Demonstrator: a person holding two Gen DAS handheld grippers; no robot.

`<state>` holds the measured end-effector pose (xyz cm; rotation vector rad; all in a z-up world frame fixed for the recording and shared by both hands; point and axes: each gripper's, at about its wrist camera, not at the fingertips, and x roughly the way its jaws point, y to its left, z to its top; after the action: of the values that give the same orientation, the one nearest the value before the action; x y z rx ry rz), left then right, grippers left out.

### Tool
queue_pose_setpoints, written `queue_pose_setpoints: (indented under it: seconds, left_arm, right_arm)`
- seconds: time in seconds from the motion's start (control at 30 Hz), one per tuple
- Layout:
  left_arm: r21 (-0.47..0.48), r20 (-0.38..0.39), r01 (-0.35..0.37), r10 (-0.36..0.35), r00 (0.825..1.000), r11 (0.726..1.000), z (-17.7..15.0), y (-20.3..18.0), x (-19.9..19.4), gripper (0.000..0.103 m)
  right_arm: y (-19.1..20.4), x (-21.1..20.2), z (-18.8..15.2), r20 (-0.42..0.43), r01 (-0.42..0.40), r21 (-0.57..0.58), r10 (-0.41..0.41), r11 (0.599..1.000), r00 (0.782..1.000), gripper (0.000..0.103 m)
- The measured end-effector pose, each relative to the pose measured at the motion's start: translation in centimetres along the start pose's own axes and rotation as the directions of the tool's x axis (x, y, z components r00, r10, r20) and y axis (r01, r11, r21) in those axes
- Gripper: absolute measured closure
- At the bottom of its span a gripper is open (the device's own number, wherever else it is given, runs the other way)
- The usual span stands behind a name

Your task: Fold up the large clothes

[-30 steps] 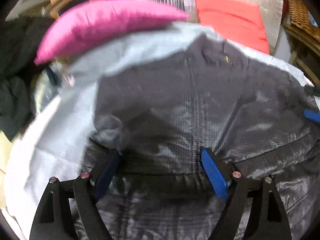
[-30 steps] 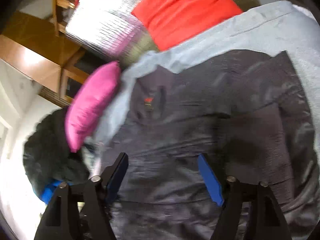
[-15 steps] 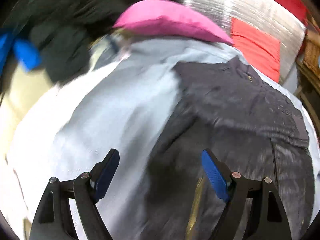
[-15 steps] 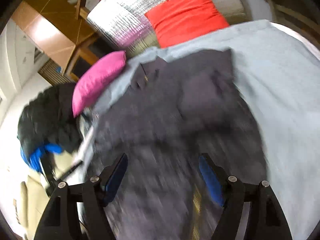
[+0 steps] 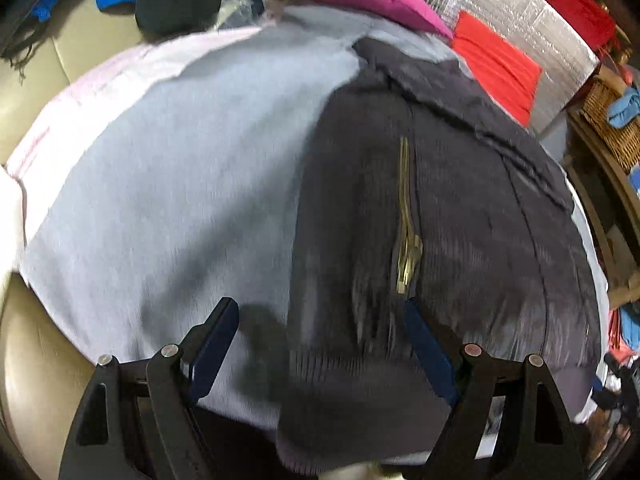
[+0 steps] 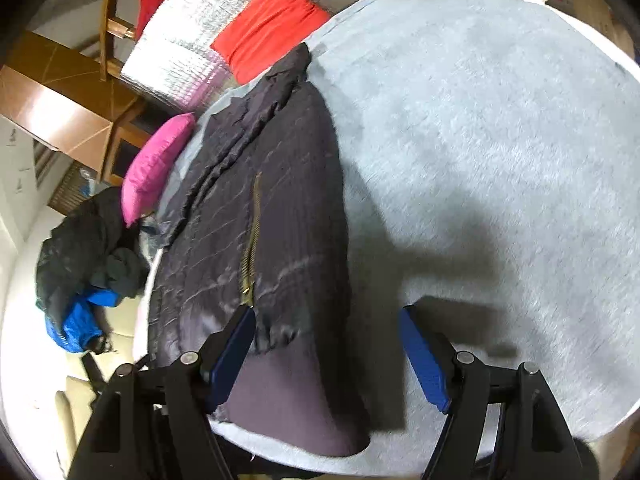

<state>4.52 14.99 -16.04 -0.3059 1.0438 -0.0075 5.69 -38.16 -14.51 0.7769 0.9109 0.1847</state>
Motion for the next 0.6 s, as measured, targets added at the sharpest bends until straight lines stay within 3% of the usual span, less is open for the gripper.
queue_pose_setpoints:
  seconds: [0.13,0.27,0.3,0.37,0.4,0.6]
  left_arm:
    - [0.014,-0.016,0.02,-0.02,1.0,1.0,-1.3,-0.1,-0.3,0.019]
    - [0.037,-0.042,0.02,-0.018,0.999,0.999,-2.1,-0.3,0.2,0.019]
    - [0.04,-0.041,0.02,-0.018,0.999,0.999,-2.1,-0.4,0.1,0.019]
    - [0.04,-0.037,0.027,-0.025,0.999,0.999,-2.2,-0.4,0.1,0.019]
    - [0.036,-0.038,0.03,-0.028,0.999,0.999,-2.2,-0.3,0.2,0.019]
    - [0.064,-0.033,0.057,-0.055,0.998,0.996,-2.4,-0.3,-0.2,0.033]
  right_arm:
    - [0.4,0.8,-0.6,-0.026,-0.072,0.01,0.072,0.997,0.997,0.026]
    - [1.0,1.8,-1.8,-0.05,-0.066,-0.019,0.065,0.998,0.997,0.027]
    - [1.0,1.8,-2.0,-0.044,-0.067,-0.019,0.066,0.998,0.997,0.03]
    - [1.2,1.7,-2.3,-0.051,-0.069,-0.029,0.068,0.997,0.996,0.061]
    - [1.2,2.0,-2.4,-0.061,-0.03,-0.042,0.027,0.999,0.998,0.07]
    - [1.0,2.0,-2.6,-0.062,-0.017,-0.027,0.016,0.999,0.998,0.069]
